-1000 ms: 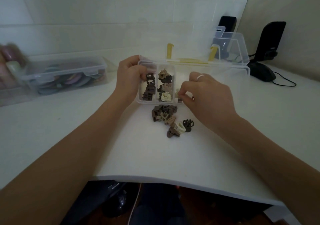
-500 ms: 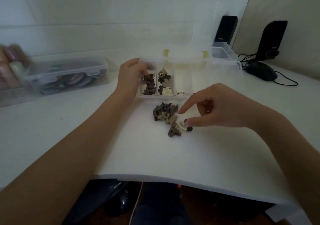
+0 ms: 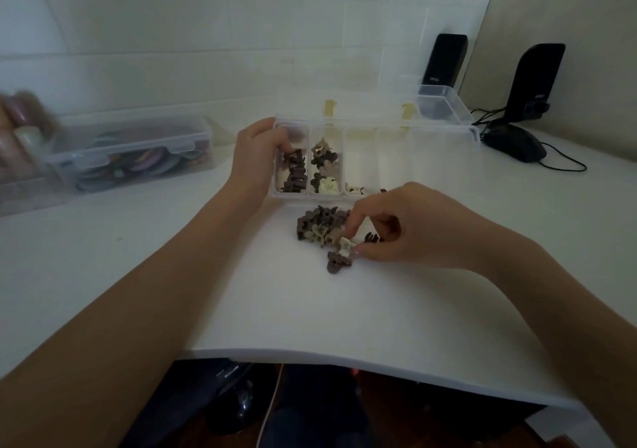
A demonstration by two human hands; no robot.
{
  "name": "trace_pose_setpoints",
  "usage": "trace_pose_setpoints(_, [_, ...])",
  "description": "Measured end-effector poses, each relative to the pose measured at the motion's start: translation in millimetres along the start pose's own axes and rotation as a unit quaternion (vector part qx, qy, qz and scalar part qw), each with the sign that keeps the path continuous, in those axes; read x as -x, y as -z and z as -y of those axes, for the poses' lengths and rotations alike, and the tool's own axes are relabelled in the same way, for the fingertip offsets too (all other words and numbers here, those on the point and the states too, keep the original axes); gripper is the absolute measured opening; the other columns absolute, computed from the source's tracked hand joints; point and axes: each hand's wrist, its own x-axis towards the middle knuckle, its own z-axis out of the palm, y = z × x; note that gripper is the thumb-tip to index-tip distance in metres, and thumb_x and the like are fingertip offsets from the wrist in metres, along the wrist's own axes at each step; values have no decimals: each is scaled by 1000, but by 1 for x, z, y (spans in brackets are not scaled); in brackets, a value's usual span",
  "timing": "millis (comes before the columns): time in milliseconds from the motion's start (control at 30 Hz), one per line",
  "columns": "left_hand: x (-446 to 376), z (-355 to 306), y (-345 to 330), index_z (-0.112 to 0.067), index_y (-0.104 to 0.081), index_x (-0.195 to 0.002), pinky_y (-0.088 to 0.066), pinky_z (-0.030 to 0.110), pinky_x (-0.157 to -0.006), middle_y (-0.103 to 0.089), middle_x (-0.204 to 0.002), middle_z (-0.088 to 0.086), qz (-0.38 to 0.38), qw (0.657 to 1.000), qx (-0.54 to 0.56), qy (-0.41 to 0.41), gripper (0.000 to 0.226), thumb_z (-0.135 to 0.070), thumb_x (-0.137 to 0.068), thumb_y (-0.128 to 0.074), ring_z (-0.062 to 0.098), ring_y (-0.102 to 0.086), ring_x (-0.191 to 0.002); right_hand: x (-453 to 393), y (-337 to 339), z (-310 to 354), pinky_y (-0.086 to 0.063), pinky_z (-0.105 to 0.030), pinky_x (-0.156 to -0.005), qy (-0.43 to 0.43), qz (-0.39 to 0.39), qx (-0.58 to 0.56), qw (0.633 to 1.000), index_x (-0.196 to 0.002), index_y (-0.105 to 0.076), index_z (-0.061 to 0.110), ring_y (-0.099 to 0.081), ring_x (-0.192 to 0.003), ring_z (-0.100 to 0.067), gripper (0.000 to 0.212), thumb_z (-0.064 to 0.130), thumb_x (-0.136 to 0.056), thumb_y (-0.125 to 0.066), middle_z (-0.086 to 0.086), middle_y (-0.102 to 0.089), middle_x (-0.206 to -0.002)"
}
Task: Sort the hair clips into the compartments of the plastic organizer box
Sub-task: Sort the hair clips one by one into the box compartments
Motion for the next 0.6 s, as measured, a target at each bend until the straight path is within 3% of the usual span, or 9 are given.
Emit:
trace_pose_setpoints(33, [0,1,0,-5,-52,-56,-37,10,-46,-48,-65,5,4,1000,-1,0,7,-6,-52,-47,8,-46,-57,0,0,0,-32,-21,-51,1,-12,-9,1000,-81,-64,37,-43,-47,-6,7,39,-76,-69,12,-46,-48])
trace_pose_setpoints(100, [-1,1,0,8,-53,-69,-37,10,-47,-46,-76,12,8,1000,-7,-8,24,-6,-51,-47,15,-44,-66,-1,1,-2,-33,-22,-50,4,-42,-35,999,-79,-66,33,-39,-43,-8,6,38,-77,-68,8,-42,-44])
trace_pose_setpoints(267, [2,0,0,3,-54,-68,-38,18,-50,-48,-74,14,5,1000,-13,-21,20,-7,-53,-47,17,-46,-65,-1,6,-3,-31,-10,-47,21,-121,-86,989,-80,-69,24,-32,-40,-8,7,31,-79,-69,7,-40,-44])
trace_pose_setpoints(333, [5,-1,-2,1,-49,-61,-37,15,-47,-51,-60,6,11,999,0,-31,12,-4,-51,-45,11,-47,-54,-1,9,-6,-29,-13,-46,10,-205,-95,974,-79,-68,25,-31,-40,-9,6,31,-80,-69,7,-40,-42])
trace_pose_setpoints(400, [8,-3,-4,-8,-42,-55,-36,11,-43,-47,-46,-12,19,999,9,-40,7,-2,-50,-43,1,-44,-44,-1,12,-9,-31,-20,-47,-12,-304,-81,949,-78,-67,26,-32,-41,-10,7,32,-81,-69,6,-42,-43])
trace_pose_setpoints(467, [7,-3,-5,-10,-42,-53,-35,10,-42,-45,-43,-14,22,999,16,-46,9,-2,-50,-43,1,-42,-43,-1,12,-10,-33,-24,-49,-38,-369,-52,927,-77,-65,27,-35,-42,-12,8,32,-82,-69,6,-43,-44])
trace_pose_setpoints(533, [7,-2,-5,-11,-45,-53,-35,11,-43,-45,-43,-14,25,998,20,-46,10,-2,-50,-43,1,-42,-44,-1,9,-8,-34,-23,-49,-53,-381,-13,923,-77,-62,31,-38,-42,-12,8,34,-83,-67,8,-42,-44])
trace_pose_setpoints(600, [9,-3,-6,-17,-48,-48,-35,10,-42,-44,-41,-15,27,998,21,-52,18,0,-51,-43,0,-41,-42,-3,3,-6,-33,-23,-51,-81,-326,63,940,-78,-61,31,-44,-45,-9,12,40,-86,-61,9,-43,-47])
